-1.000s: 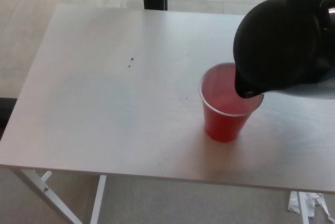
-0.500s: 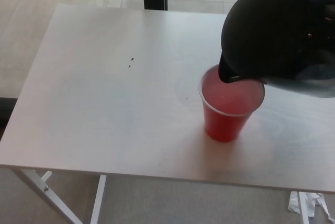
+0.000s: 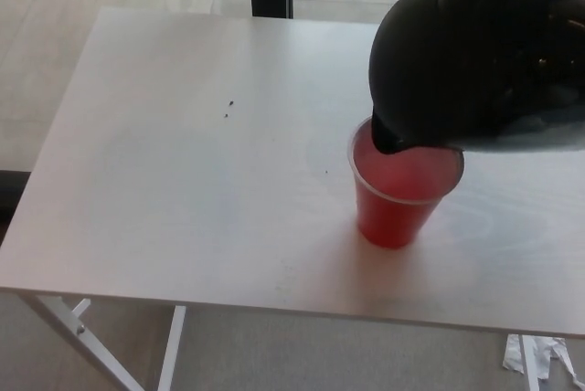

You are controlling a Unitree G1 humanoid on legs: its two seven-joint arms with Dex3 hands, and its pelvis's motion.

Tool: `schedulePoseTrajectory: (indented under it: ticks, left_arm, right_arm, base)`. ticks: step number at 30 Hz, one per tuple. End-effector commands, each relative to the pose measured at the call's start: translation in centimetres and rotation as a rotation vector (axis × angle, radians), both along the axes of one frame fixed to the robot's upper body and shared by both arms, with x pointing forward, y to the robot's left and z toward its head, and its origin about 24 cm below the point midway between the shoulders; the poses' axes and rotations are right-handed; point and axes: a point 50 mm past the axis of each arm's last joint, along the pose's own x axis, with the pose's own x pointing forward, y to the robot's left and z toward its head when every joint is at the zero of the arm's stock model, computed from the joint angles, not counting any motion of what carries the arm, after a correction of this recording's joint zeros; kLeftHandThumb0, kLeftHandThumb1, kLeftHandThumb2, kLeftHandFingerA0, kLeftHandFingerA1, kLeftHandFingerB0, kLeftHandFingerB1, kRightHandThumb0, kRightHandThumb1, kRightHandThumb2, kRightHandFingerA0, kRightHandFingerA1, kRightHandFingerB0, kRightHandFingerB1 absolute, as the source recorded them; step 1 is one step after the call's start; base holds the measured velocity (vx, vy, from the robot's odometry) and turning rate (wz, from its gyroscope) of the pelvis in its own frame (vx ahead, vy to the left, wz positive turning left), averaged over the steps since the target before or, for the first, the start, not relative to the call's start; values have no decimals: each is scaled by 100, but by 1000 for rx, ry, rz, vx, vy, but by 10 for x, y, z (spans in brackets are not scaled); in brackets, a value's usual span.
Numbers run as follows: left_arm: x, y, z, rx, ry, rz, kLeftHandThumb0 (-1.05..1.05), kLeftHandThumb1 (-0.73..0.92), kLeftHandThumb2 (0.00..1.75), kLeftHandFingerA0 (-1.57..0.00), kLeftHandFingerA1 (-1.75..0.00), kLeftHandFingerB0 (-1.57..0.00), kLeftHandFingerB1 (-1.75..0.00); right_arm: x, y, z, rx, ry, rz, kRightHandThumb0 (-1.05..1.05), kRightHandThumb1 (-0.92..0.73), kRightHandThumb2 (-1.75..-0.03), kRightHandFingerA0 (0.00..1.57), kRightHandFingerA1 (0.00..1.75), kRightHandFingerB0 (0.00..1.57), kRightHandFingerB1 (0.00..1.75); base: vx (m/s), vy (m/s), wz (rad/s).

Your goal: The robot uses its right hand to lift up a kettle kept on the middle of the desk by its handle and tilt it into a glass kept next to it to pour out water

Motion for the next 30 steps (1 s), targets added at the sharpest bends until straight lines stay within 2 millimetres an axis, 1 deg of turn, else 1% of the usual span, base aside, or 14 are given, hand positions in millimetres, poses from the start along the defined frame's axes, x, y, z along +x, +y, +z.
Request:
schedulePoseTrajectory:
  ticks: [1, 2, 4, 5, 6, 9, 10, 11, 12, 15, 16, 17, 23, 30]
  left_arm:
    - [4, 4, 7, 16, 4, 5, -78, 60, 59, -88, -58, -77, -57]
    - [4, 4, 7, 16, 3, 1, -86, 49, 97, -86, -63, -69, -60]
    - [5, 4, 7, 18, 1, -2, -81, 61, 59, -88, -58, -79, -55]
    - [5, 4, 7, 14, 1, -5, -76, 51, 98, -85, -65, -72, -62]
    - [6, 4, 7, 10, 1, -1, -74, 63, 61, -90, -56, -77, -54]
    - [6, 4, 7, -3, -8, 8, -78, 47, 80, -92, -64, -69, -60]
    - [6, 4, 8, 2, -5, 9, -75, 62, 60, -90, -56, -77, -52]
    - [7, 4, 9, 11, -6, 5, -81, 50, 97, -88, -66, -71, -62]
    - [7, 4, 9, 14, -8, 3, -76, 48, 95, -81, -65, -81, -65]
    - [8, 4, 10, 22, -5, -3, -80, 61, 59, -86, -57, -79, -56]
    - [8, 4, 10, 20, -12, -7, -84, 50, 97, -83, -63, -73, -61]
    - [8, 4, 10, 24, -7, -3, -78, 62, 60, -87, -59, -81, -57]
    - [7, 5, 9, 18, -3, -12, -78, 47, 89, -81, -63, -68, -61]
    - [10, 4, 11, 27, -10, -20, -79, 63, 60, -90, -58, -73, -54]
  right_arm:
    - [-6, 8, 1, -128, -66, 3, -31, -65, -68, 85, 158, 75, 65]
    - [-8, 10, 1, -132, -73, 15, -30, -62, -66, 86, 159, 75, 65]
    - [-10, 11, 1, -135, -79, 25, -28, -62, -71, 89, 154, 73, 66]
    - [-11, 13, 0, -150, -81, 33, -27, -62, -72, 90, 154, 72, 65]
    - [-11, 15, -2, -168, -76, 40, -26, -63, -74, 92, 156, 72, 68]
    - [-12, 19, -5, -196, -60, 59, -25, -59, -81, 95, 151, 70, 64]
    - [-13, 21, -7, -210, -68, 77, -23, -54, -86, 92, 159, 79, 90]
    - [-15, 24, -10, -243, -94, 112, -20, -54, -84, 88, 174, 74, 142]
    - [-16, 25, -11, -251, -102, 123, -19, -51, -103, 114, 170, 80, 144]
    - [-19, 31, -14, -271, -132, 153, -22, -43, -105, 93, 175, 74, 170]
    - [-21, 34, -15, -281, -132, 162, -22, -43, -106, 94, 175, 77, 156]
    - [-22, 36, -17, -290, -135, 182, -24, -45, -104, 95, 175, 80, 151]
    - [-31, 54, -33, -358, -153, 271, -23, -38, -95, 94, 175, 73, 149]
    - [-36, 66, -40, -399, -140, 326, -18, -38, -108, 97, 175, 78, 157]
  base:
    - [0, 0, 0]
    - [0, 0, 0]
    - [0, 0, 0]
    - [0, 0, 0]
    - [0, 0, 0]
    - [0, 0, 0]
    - [0, 0, 0]
    - [0, 0, 0]
    - [0, 0, 0]
    - [0, 0, 0]
    - [0, 0, 0]
    - [0, 0, 0]
    - [0, 0, 0]
    - [0, 0, 0]
